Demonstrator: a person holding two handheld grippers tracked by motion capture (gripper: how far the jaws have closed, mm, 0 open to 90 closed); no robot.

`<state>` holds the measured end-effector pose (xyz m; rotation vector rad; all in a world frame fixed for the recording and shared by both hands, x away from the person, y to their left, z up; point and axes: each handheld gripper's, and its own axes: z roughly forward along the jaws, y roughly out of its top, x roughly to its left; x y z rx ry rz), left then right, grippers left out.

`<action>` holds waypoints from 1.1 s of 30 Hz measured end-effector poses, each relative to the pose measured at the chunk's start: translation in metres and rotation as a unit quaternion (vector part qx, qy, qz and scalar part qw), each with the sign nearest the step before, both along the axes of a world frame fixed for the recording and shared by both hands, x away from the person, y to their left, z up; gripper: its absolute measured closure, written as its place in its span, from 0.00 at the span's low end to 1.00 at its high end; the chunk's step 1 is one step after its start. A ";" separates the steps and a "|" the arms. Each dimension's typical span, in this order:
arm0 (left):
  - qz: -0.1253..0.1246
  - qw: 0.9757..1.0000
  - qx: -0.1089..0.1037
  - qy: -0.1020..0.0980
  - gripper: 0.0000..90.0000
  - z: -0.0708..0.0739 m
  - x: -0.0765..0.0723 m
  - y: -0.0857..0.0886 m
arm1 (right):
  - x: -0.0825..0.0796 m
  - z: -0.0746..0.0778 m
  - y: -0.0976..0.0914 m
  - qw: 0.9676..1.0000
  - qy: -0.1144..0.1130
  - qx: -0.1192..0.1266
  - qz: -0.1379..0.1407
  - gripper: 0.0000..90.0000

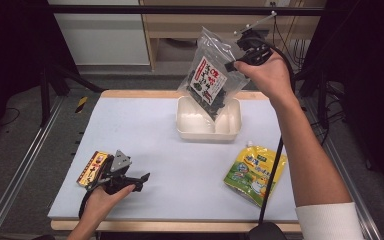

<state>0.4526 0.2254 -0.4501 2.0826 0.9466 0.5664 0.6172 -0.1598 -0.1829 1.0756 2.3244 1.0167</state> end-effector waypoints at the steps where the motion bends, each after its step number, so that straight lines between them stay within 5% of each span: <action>1: 0.000 1.000 0.001 0.000 0.09 0.000 0.000 0.000 | 0.000 -0.002 0.000 1.000 0.001 -0.002 0.001 0.95; 33: -0.008 1.000 0.004 0.003 0.09 -0.001 -0.001 -0.003 | 0.014 -0.037 0.008 0.999 0.033 -0.002 0.000 0.94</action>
